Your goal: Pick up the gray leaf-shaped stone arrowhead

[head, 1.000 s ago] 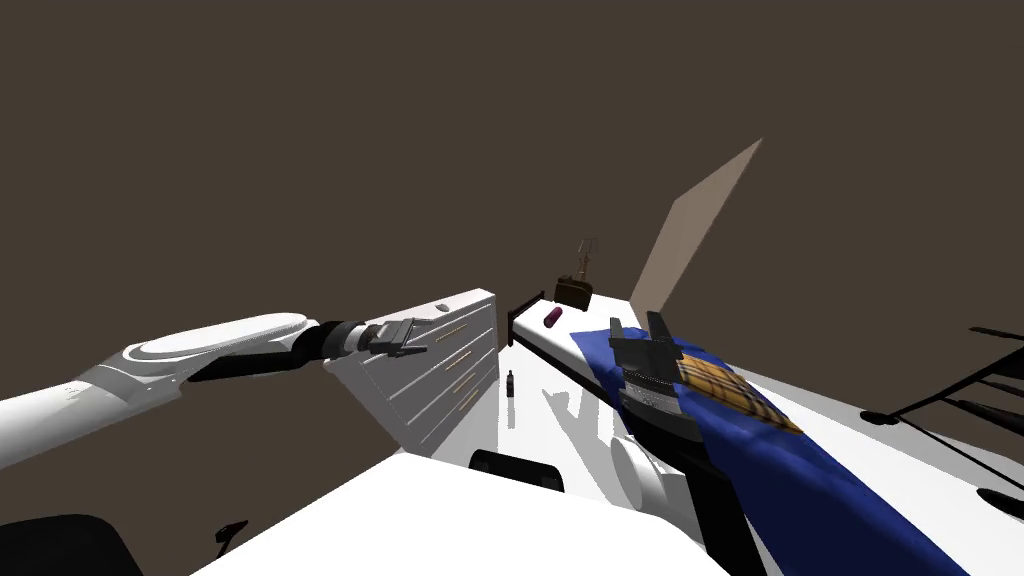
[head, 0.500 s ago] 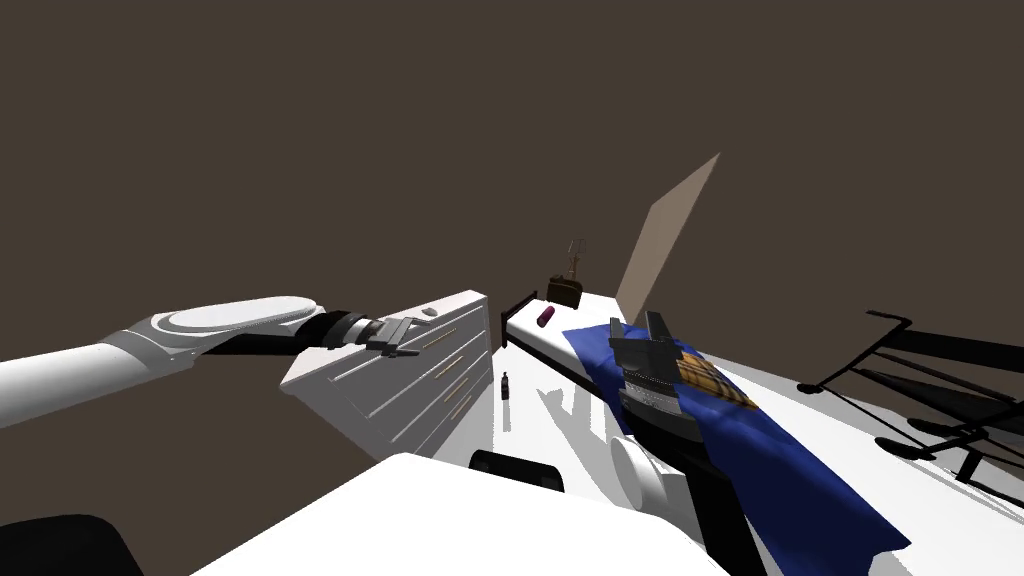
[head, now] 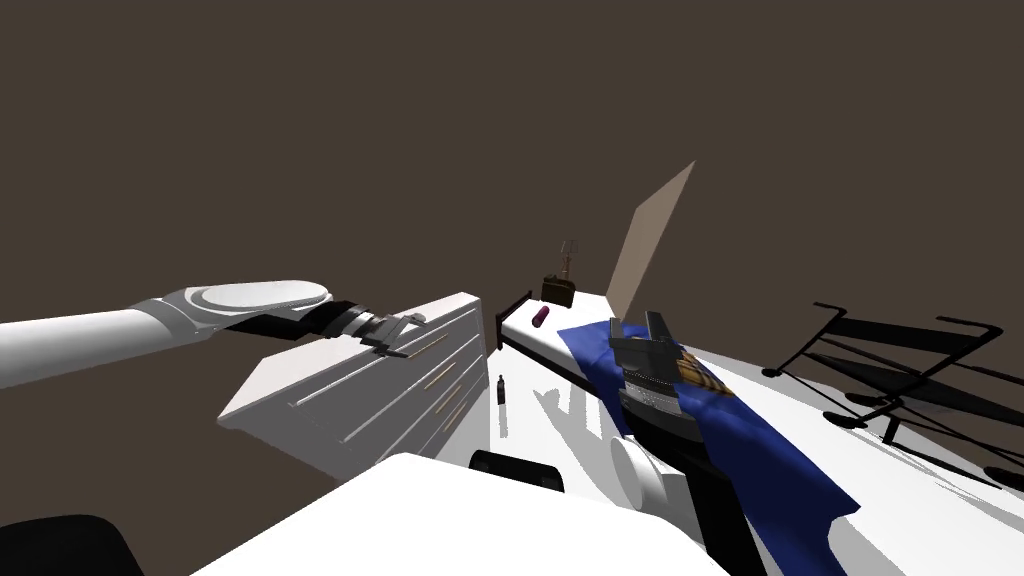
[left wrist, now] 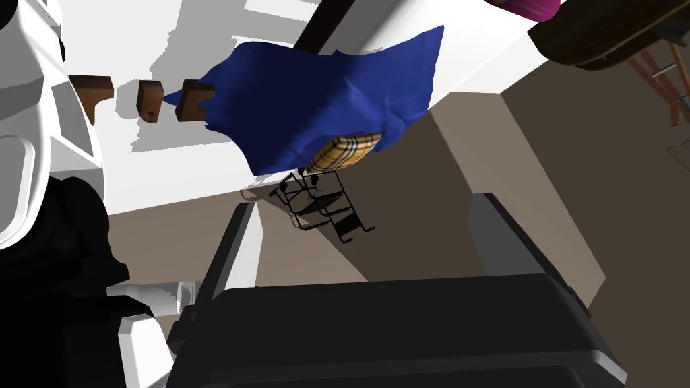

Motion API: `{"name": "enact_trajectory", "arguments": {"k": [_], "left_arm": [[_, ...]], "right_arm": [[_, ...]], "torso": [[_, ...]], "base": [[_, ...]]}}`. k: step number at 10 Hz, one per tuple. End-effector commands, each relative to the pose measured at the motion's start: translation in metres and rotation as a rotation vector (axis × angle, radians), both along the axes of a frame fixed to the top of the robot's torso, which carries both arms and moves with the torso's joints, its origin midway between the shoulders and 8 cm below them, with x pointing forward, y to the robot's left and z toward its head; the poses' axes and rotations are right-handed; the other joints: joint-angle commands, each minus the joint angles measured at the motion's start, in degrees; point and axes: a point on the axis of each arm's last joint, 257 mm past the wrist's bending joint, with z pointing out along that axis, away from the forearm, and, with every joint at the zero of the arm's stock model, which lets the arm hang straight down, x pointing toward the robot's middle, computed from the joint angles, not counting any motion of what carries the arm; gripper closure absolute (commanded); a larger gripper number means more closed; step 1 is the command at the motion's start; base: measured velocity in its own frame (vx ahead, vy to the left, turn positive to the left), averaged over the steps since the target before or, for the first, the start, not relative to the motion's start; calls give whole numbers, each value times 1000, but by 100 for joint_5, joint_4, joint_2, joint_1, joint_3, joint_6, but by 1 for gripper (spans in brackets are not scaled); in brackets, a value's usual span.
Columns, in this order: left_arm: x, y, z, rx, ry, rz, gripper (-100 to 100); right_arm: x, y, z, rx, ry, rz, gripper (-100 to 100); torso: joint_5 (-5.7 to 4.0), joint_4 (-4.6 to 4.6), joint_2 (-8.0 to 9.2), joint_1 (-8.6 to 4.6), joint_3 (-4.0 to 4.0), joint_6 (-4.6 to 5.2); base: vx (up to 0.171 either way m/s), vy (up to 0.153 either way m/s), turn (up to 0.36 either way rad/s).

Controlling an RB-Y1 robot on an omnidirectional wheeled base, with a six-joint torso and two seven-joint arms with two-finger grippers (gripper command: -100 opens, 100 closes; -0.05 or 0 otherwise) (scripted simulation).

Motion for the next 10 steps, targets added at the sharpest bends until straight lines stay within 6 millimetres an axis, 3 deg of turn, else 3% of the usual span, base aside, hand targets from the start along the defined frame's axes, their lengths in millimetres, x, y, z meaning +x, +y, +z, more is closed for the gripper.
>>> {"name": "enact_trajectory", "arguments": {"k": [1,3,8,10], "left_arm": [[-1,8,-2,58,11,-29,-100],[-5,38,-10,196,46,-81,-100],[-10,71,-14,373,104,-157,-100],[-20,102,-18,492,163,-206,-100]], "right_arm": [[0,0,0,0,0,0,0],[0,0,0,0,0,0,0],[0,0,0,0,0,0,0],[0,0,0,0,0,0,0]], "torso": [[0,0,0,0,0,0],[0,-1,-4,3,-2,0],[1,-1,-5,3,-3,-2],[2,0,-1,3,-1,-4]], "base": [[50,11,-70],[88,27,-161],[73,27,-64],[86,39,-93]]}}
